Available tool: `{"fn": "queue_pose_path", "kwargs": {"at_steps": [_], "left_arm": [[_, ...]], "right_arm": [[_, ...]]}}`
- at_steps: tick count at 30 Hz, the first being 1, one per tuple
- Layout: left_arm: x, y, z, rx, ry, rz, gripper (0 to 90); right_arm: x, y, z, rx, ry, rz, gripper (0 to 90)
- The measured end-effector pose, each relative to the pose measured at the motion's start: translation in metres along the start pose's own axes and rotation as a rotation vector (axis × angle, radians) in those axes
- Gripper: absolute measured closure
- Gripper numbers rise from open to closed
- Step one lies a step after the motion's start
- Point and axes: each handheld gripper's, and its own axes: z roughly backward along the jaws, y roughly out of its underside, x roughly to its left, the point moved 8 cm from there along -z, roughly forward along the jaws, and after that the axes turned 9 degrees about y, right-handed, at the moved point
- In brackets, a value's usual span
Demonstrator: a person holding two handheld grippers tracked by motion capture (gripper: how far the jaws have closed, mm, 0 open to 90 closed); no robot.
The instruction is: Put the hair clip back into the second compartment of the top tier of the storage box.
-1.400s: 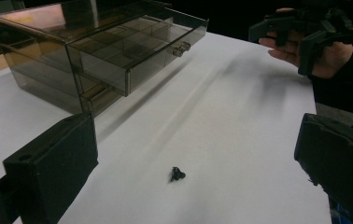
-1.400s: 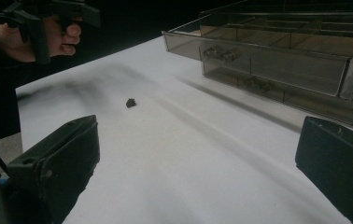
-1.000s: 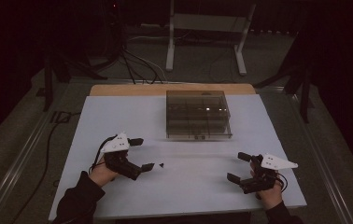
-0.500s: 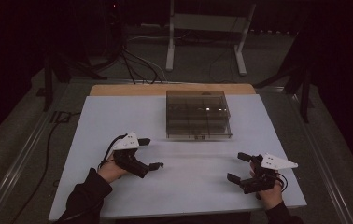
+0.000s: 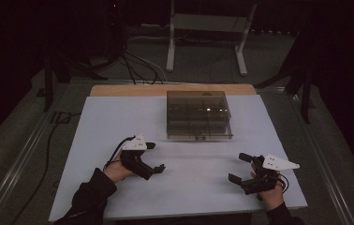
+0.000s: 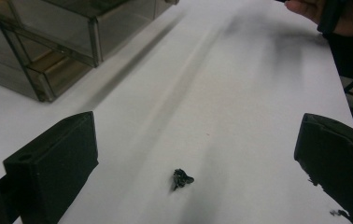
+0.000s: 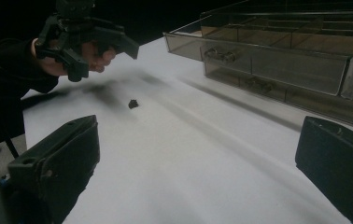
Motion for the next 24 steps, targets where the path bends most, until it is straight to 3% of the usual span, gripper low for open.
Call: {"fn": "queue_pose_path", "kwargs": {"at_steps": [9, 13, 19, 24], "left_arm": [[-0.001, 0.009, -0.01, 0.049, 0.016, -0.009, 0.6], [-0.001, 0.014, -0.013, 0.092, 0.028, 0.006, 0.7], [0.001, 0.021, -0.016, 0.151, 0.012, 0.004, 0.6], [0.001, 0.024, -0.018, 0.191, 0.006, -0.019, 8.5]], "right_arm": [[0.0, 0.0, 0.0, 0.0, -0.001, -0.001, 0.0], [0.0, 0.0, 0.0, 0.001, -0.002, 0.0, 0.0], [0.0, 0.0, 0.0, 0.002, -0.002, -0.002, 0.0], [0.0, 0.0, 0.0, 0.003, -0.003, -0.001, 0.0]]}}
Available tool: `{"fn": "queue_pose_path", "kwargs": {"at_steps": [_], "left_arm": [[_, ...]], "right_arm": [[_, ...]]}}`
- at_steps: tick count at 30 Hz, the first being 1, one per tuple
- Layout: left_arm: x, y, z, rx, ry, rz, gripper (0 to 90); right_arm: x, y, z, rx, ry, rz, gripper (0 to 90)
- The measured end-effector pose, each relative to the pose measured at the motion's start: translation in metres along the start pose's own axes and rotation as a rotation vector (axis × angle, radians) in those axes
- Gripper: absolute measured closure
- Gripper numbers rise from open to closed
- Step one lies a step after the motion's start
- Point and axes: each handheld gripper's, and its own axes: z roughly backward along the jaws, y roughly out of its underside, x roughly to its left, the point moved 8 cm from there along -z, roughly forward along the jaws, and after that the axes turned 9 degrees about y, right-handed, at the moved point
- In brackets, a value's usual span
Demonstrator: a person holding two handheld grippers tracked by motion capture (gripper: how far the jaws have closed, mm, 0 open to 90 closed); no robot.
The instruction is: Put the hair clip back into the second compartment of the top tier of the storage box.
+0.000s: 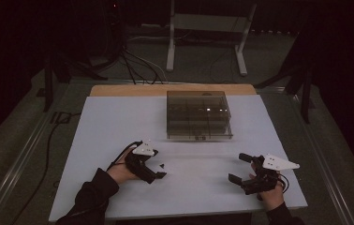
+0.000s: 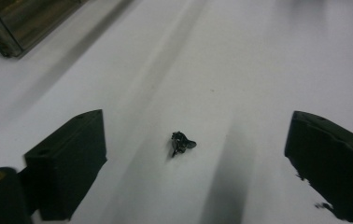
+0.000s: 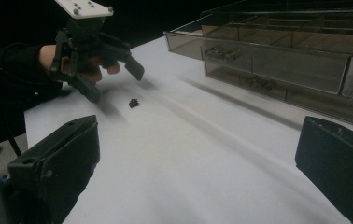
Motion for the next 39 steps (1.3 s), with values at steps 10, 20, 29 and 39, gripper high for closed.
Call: {"fn": "queue_pose_path", "kwargs": {"at_steps": [10, 20, 29, 39], "left_arm": [[0.005, 0.009, -0.008, 0.071, -0.015, -0.025, 30.7], [0.011, 0.009, -0.008, 0.068, -0.015, -0.058, 53.3], [0.013, 0.005, -0.011, 0.076, -0.002, -0.086, 64.8], [0.017, 0.001, -0.016, 0.072, 0.009, -0.061, 79.6]], "right_arm": [[0.0, 0.001, 0.0, 0.002, -0.004, -0.005, 0.0], [0.0, 0.0, 0.001, -0.002, -0.003, -0.008, 0.0], [0.0, 0.0, 0.001, 0.0, -0.004, -0.006, 0.0], [0.0, 0.001, 0.001, 0.004, -0.004, -0.005, 0.0]]}}
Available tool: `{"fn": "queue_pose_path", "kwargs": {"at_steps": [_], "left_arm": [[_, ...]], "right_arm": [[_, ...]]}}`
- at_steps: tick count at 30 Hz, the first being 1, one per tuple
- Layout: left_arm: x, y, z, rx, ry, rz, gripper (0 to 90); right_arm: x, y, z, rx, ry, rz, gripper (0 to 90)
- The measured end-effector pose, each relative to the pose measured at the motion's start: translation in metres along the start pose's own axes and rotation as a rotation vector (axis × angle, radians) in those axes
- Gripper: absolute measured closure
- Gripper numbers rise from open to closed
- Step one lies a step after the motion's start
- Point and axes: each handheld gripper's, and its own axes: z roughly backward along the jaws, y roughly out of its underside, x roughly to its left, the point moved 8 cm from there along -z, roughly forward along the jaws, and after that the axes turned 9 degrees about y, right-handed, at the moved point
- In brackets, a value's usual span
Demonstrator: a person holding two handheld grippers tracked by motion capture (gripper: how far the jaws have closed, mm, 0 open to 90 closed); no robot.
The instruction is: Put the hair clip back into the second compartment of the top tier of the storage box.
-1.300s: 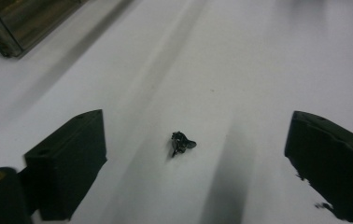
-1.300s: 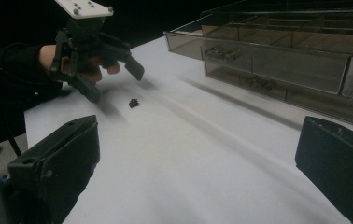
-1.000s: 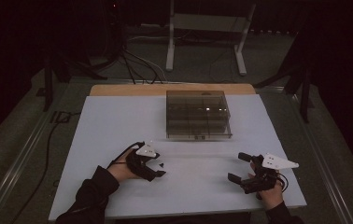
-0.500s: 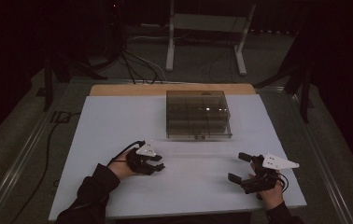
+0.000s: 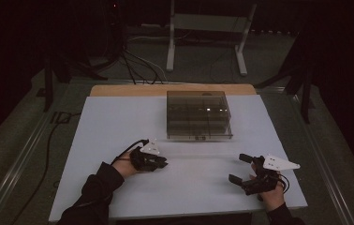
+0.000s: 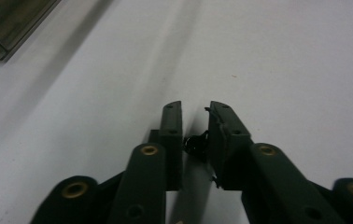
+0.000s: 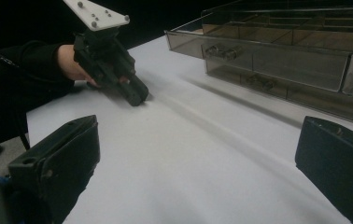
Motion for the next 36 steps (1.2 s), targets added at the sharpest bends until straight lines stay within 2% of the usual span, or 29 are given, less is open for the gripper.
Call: {"fn": "queue_pose_path", "kwargs": {"at_steps": [5, 17, 30, 36], "left_arm": [[0.0, 0.0, 0.0, -0.007, 0.001, 0.016, 80.6], [-0.002, 0.0, 0.003, 0.006, -0.005, 0.025, 81.3], [-0.003, -0.002, 0.018, 0.006, -0.021, 0.021, 81.3], [-0.004, -0.006, 0.027, -0.015, -0.018, 0.022, 81.3]], "right_arm": [[0.0, 0.0, 0.0, 0.003, 0.001, 0.0, 0.0], [0.0, 0.0, 0.0, 0.002, 0.002, -0.001, 0.0], [0.0, 0.0, 0.001, 0.0, 0.004, -0.001, 0.0], [0.0, 0.0, 0.0, 0.002, 0.005, -0.002, 0.0]]}}
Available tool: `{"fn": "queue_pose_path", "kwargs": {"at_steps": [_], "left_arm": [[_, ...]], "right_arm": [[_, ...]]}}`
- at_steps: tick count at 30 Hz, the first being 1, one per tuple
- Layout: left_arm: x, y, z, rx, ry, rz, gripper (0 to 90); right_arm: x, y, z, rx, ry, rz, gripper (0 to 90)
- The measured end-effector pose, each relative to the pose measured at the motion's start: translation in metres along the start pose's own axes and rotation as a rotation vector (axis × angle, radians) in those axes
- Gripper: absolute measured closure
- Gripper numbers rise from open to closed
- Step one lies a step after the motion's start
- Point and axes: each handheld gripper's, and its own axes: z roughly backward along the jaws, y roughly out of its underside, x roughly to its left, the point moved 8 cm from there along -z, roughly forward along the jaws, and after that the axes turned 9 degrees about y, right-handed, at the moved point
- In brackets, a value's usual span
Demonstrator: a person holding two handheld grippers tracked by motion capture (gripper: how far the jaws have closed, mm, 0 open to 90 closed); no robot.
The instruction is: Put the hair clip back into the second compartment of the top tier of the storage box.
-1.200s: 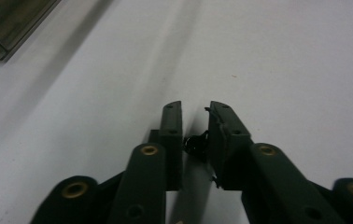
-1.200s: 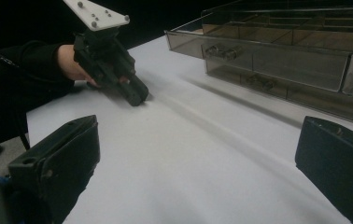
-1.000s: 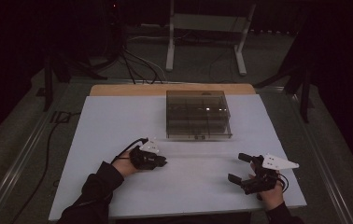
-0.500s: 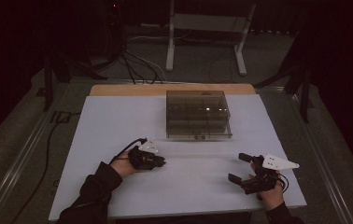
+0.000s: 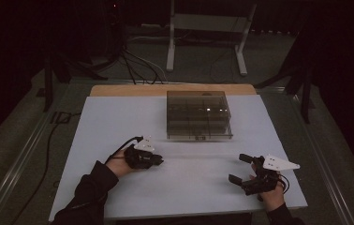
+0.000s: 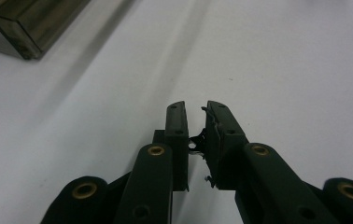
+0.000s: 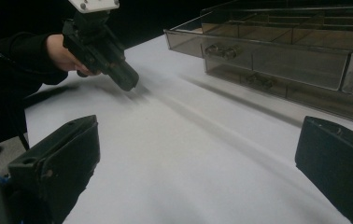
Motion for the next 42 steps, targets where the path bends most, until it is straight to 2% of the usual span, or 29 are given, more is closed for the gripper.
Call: {"fn": "queue_pose_path", "kwargs": {"at_steps": [10, 35, 42], "left_arm": [[0.0, -0.009, 0.008, -0.002, -0.004, -0.008, 81.3], [-0.004, -0.041, 0.038, -0.066, 0.013, -0.037, 81.3], [-0.005, -0.049, 0.043, -0.07, 0.002, -0.055, 81.3]], "right_arm": [[0.0, 0.0, 0.0, 0.003, 0.0, 0.001, 0.0], [0.0, 0.0, 0.001, -0.002, 0.001, -0.002, 0.0], [0.0, 0.0, 0.0, 0.0, 0.002, -0.002, 0.0]]}}
